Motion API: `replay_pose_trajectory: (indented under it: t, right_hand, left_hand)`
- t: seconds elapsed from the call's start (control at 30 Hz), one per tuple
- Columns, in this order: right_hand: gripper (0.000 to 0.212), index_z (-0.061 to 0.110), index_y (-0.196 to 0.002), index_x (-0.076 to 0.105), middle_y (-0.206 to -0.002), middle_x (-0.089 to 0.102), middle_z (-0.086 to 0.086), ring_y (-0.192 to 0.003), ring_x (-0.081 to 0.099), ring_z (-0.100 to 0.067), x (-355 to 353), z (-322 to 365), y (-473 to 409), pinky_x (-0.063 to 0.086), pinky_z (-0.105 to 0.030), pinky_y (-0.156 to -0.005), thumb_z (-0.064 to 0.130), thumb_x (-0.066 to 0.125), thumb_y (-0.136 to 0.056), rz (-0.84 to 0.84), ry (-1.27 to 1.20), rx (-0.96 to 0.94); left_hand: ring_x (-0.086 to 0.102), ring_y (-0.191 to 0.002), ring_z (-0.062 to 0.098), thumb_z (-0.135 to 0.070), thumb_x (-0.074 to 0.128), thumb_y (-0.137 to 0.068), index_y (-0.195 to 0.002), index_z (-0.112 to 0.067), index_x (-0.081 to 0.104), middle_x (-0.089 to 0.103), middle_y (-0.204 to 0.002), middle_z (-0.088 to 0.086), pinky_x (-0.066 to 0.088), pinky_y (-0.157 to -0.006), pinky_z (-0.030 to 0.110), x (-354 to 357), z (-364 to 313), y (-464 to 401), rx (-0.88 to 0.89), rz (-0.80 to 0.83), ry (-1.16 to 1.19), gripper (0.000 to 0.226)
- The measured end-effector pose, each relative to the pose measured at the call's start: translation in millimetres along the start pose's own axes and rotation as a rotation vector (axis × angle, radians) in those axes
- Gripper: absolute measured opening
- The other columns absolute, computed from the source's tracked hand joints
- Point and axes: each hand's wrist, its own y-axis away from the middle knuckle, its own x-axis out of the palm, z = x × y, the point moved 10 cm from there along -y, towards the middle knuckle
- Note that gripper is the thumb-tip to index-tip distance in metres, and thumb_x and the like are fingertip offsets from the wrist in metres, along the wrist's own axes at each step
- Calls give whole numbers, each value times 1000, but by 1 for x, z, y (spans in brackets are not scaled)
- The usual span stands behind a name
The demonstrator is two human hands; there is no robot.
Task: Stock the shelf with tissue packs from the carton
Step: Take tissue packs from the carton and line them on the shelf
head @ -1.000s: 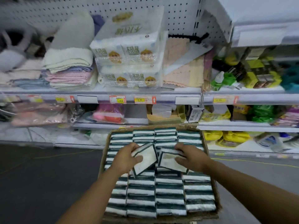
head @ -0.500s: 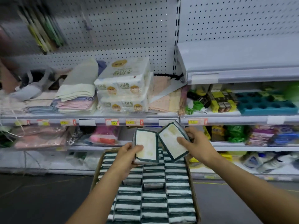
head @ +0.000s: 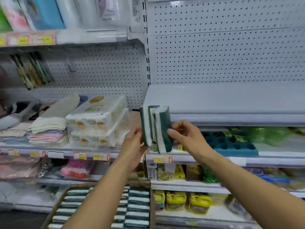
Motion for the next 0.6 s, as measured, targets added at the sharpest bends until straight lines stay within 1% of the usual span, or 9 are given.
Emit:
replay_pose_trajectory:
  t: [0.03,0.1,0.13,0.2,0.27,0.3,0.4,0.5,0.6]
  right_hand:
    - [14,15,-97,56,-98,67,0,-84,64,-14,-11,-2,-4,54,-24,-65,22,67,-91,30,-38,37]
    - [30,20,-116,55,-118,65,-1,-101,66,-17,-30,-1,-14,59,-39,-82,29,67,-91,86,-81,73]
    - [37,23,-125,52,-122,64,-1,-105,66,-19,-38,1,-18,58,-44,-85,31,67,-91,116,-99,85]
    - [45,23,-132,50,-121,66,-4,-105,68,-20,-47,8,-27,58,-43,-83,32,65,-91,177,-176,99]
    - [52,19,-131,53,-117,69,-5,-103,69,-20,-54,17,-34,58,-40,-81,37,67,-85,213,-221,95]
    - [55,17,-130,55,-115,71,-5,-102,70,-21,-59,20,-39,58,-41,-83,38,68,-81,214,-234,91]
    - [56,10,-120,63,-108,74,-5,-99,71,-21,-76,29,-58,57,-40,-87,36,74,-72,186,-233,90]
    - [48,9,-111,68,-102,75,-4,-91,73,-19,-102,34,-84,58,-30,-79,31,79,-70,125,-146,69]
    - [35,13,-105,67,-95,74,-1,-80,71,-16,-131,37,-118,54,-23,-62,23,83,-75,32,10,34]
  left_hand:
    - [62,-115,35,-20,49,-103,-122,-4,63,70,-117,16,51,-96,50,15,0,-3,4,-8,0,28]
    - [64,-113,34,-24,50,-102,-121,-6,65,70,-117,17,51,-96,49,48,-3,-7,9,7,33,30]
    - [65,-110,32,-29,49,-102,-119,-9,67,71,-116,15,52,-96,48,65,-4,-7,-11,37,46,32]
    - [67,-107,31,-39,47,-102,-122,-12,67,71,-117,15,56,-88,45,95,-6,-7,-71,115,78,40]
    - [70,-98,29,-43,48,-101,-123,-11,67,71,-116,15,59,-71,38,111,-12,-13,-89,141,85,43]
    - [71,-97,29,-44,50,-99,-122,-11,67,71,-115,15,60,-70,37,112,-17,-19,-82,127,80,44]
    - [66,-111,31,-41,67,-84,-128,-8,63,68,-123,15,59,-86,43,108,-36,-44,-19,81,45,55]
    - [71,-90,22,-23,75,-71,-124,-5,62,72,-109,14,60,-68,33,89,-58,-75,45,-2,35,58]
    - [69,-90,25,-18,80,-62,-127,-9,60,71,-109,12,54,-77,39,65,-70,-106,90,-80,-21,69]
